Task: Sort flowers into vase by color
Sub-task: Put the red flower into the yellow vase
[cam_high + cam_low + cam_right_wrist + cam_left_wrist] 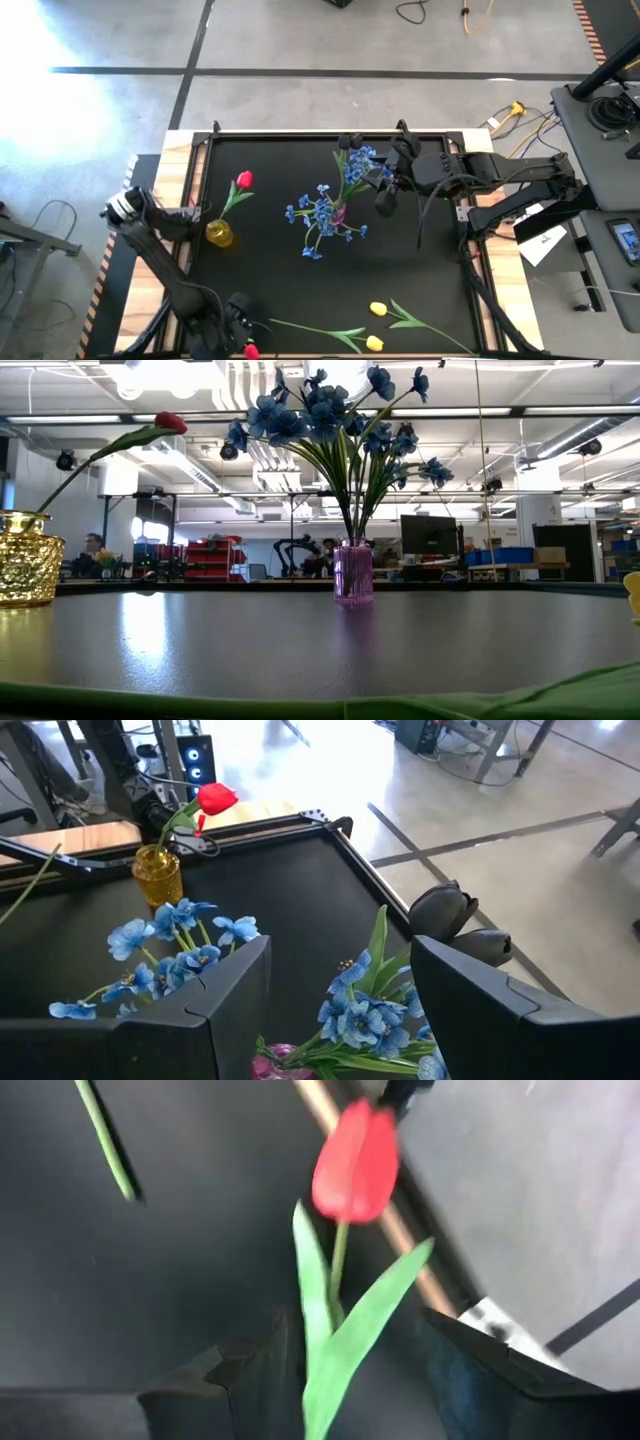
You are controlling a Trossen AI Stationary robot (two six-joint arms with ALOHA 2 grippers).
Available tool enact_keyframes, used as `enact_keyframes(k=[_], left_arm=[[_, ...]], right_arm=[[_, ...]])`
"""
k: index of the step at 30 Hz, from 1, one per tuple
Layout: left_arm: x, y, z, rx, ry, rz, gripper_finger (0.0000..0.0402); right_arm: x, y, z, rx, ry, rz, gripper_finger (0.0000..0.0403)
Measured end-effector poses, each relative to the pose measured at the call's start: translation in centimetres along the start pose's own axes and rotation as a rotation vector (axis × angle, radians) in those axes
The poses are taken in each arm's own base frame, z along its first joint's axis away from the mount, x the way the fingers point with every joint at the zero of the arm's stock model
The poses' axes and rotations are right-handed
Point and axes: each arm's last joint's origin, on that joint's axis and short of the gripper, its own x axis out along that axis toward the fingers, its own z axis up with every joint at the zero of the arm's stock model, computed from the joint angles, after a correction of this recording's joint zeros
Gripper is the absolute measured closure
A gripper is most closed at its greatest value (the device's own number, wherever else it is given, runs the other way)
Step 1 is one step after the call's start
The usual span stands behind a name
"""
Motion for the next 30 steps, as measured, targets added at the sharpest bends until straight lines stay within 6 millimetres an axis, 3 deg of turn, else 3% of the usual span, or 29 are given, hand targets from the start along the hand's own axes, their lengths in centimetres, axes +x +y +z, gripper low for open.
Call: enact_keyframes(k=[6, 20, 25, 30], left_arm=[[2.2, -0.5, -0.4, 0.034, 0.095, 0.035, 0.0228], [4.6, -0.4, -0.5, 0.03, 0.181, 0.092, 0.0377], [2.9, 0.1, -1.2, 0.025, 0.21, 0.213, 0.0393], [-1.5, 1.1, -1.6, 0.004, 0.141, 0.436, 0.0399]], right_arm=[[0.0, 0.0, 0.0, 0.001, 0.0, 0.0, 0.017], [0.0, 0.0, 0.0, 0.002, -0.001, 0.001, 0.017], [0.0, 0.0, 0.0, 0.002, -0.001, 0.003, 0.017], [0.0, 0.1, 0.0, 0.003, -0.001, 0.016, 0.017]])
